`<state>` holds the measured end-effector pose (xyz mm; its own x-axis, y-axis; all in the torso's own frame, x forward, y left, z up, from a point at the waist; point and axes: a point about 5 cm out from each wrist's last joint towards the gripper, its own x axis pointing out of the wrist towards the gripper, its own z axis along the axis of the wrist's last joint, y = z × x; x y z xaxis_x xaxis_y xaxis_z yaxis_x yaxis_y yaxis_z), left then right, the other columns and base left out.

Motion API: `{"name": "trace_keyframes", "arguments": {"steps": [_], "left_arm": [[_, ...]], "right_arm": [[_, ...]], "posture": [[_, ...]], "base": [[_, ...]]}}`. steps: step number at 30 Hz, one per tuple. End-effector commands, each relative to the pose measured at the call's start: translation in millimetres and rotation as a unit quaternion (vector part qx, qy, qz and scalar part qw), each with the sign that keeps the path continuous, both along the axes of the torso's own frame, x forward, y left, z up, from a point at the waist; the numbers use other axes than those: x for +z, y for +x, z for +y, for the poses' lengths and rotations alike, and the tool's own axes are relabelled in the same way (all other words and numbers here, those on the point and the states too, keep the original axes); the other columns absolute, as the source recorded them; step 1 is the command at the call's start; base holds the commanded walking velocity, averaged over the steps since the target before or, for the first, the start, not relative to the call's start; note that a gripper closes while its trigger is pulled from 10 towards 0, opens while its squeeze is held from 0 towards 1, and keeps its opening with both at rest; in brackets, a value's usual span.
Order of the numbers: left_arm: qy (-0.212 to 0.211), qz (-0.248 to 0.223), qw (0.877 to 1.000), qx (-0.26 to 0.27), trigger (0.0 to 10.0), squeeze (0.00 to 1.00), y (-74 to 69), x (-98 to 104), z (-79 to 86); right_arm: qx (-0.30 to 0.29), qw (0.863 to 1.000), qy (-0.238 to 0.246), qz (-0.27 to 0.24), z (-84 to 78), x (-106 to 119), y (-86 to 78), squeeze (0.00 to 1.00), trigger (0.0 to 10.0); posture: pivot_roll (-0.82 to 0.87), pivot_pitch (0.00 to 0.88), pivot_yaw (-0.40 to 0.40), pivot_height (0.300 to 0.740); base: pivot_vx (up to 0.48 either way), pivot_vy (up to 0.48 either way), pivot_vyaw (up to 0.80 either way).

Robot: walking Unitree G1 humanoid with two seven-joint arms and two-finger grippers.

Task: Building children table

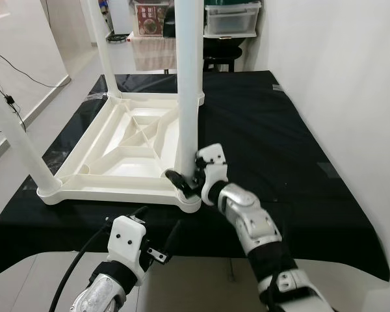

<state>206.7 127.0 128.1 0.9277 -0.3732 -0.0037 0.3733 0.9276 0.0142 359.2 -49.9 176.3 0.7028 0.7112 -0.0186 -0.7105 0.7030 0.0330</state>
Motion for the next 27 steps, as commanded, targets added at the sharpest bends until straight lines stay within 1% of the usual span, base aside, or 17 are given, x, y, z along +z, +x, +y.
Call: {"name": "trace_keyframes", "arguments": {"steps": [1, 2, 3, 4, 5, 6, 7, 8, 9, 14, 15, 18, 22, 24, 25, 26, 27], "left_arm": [[0.003, 0.006, 1.0, 0.002, 10.0, 0.0, 0.8, -3.9, 1.6], [0.003, 0.006, 1.0, 0.002, 10.0, 0.0, 0.8, -3.9, 1.6], [0.003, 0.006, 1.0, 0.001, 10.0, 0.0, 1.2, -4.3, 1.2], [0.002, 0.007, 1.0, 0.001, 10.0, 0.0, 1.5, -4.9, 1.0], [0.002, 0.007, 1.0, 0.001, 10.0, 0.0, 1.5, -4.9, 1.0], [0.002, 0.008, 1.0, 0.001, 10.0, 0.0, 1.7, -5.3, 0.8], [0.002, 0.008, 1.0, 0.001, 10.0, 0.0, 1.7, -5.3, 0.8], [0.001, 0.009, 1.0, 0.001, 10.0, 0.0, 1.9, -6.2, 0.7], [0.001, 0.01, 1.0, 0.001, 10.0, 0.0, 1.9, -6.6, 0.8], [0.0, 0.011, 1.0, 0.001, 10.0, 0.0, 1.6, -7.3, 1.0], [0.0, 0.011, 1.0, 0.001, 10.0, 0.0, 1.4, -7.4, 1.1], [-0.001, 0.012, 1.0, 0.001, 10.0, 0.0, 1.4, -7.7, 1.1], [-0.001, 0.012, 1.0, 0.001, 10.0, 0.0, 1.4, -7.6, 1.1], [-0.003, 0.012, 1.0, 0.0, 10.0, 0.0, 1.2, -7.1, 1.0], [-0.003, 0.012, 1.0, 0.0, 10.0, 0.0, 1.2, -7.1, 1.0], [-0.004, 0.012, 1.0, 0.0, 10.0, 0.0, 1.1, -6.9, 1.0], [-0.005, 0.011, 1.0, 0.0, 10.0, 0.0, 1.0, -5.9, 1.5]], "right_arm": [[0.087, 0.996, 0.0, -0.024, 4.8, 6.9, -0.1, 0.0, 10.0], [0.087, 0.996, 0.0, -0.024, 4.8, 6.9, -0.1, 0.0, 10.0], [0.135, 0.99, -0.012, -0.036, 3.2, 10.7, 0.8, 0.0, 10.0], [0.185, 0.981, -0.027, -0.043, 1.1, 12.8, 0.6, 0.0, 10.0], [0.185, 0.981, -0.027, -0.043, 1.1, 12.8, 0.6, 0.0, 10.0], [0.215, 0.975, -0.036, -0.045, -0.6, 14.0, 0.3, 0.0, 10.0], [0.215, 0.975, -0.036, -0.045, -0.6, 14.0, 0.3, 0.0, 10.0], [0.257, 0.964, -0.058, -0.044, -4.2, 15.6, 2.4, 0.0, 10.0], [0.263, 0.962, -0.062, -0.04, -5.3, 17.0, 4.3, 0.0, 10.0], [0.26, 0.963, -0.065, -0.033, -5.6, 19.6, 8.3, 0.0, 10.0], [0.259, 0.963, -0.064, -0.032, -5.5, 20.6, 9.5, 0.0, 0.0], [0.259, 0.964, -0.054, -0.03, -6.9, 21.9, 11.7, 0.0, 0.0], [0.258, 0.964, -0.052, -0.031, -8.2, 21.3, 12.5, 0.0, 0.0], [0.248, 0.967, -0.05, -0.034, -17.3, 15.2, 11.9, 0.0, 0.0], [0.248, 0.967, -0.05, -0.034, -17.3, 15.2, 11.9, 0.0, 0.0], [0.247, 0.967, -0.048, -0.034, -20.7, 13.5, 11.6, 0.0, 0.0], [0.236, 0.97, -0.04, -0.035, -30.3, 11.2, 11.2, 0.0, 0.0]], "posture": [[0.0, 0.044, -0.016, 0.74], [0.0, 0.044, -0.016, 0.74], [0.01, 0.039, -0.017, 0.74], [0.01, 0.034, -0.017, 0.74], [0.01, 0.034, -0.017, 0.74], [0.01, 0.034, -0.017, 0.74], [0.01, 0.034, -0.017, 0.74], [0.02, 0.028, -0.02, 0.74], [0.02, 0.028, -0.02, 0.74], [0.02, 0.026, -0.022, 0.74], [0.03, 0.029, -0.019, 0.74], [0.03, 0.03, -0.018, 0.74], [0.02, 0.032, -0.017, 0.74], [0.02, 0.043, -0.014, 0.74], [0.02, 0.043, -0.014, 0.74], [0.02, 0.043, -0.014, 0.74], [0.01, 0.052, -0.011, 0.74]], "base": [[0.0, 0.0, 0.0], [0.0, 0.0, 0.0], [0.0, 0.0, 0.0], [0.0, 0.0, 0.0], [0.0, 0.0, 0.0], [0.0, 0.0, 0.0], [0.0, 0.0, 0.0], [0.0, 0.0, 0.0], [0.0, 0.0, 0.0], [0.0, 0.0, 0.0], [0.0, 0.0, 0.0], [0.0, 0.0, 0.0], [0.0, 0.0, 0.0], [0.0, 0.0, 0.0], [0.0, 0.0, 0.0], [0.0, 0.0, 0.0], [0.0, 0.0, 0.0]]}}
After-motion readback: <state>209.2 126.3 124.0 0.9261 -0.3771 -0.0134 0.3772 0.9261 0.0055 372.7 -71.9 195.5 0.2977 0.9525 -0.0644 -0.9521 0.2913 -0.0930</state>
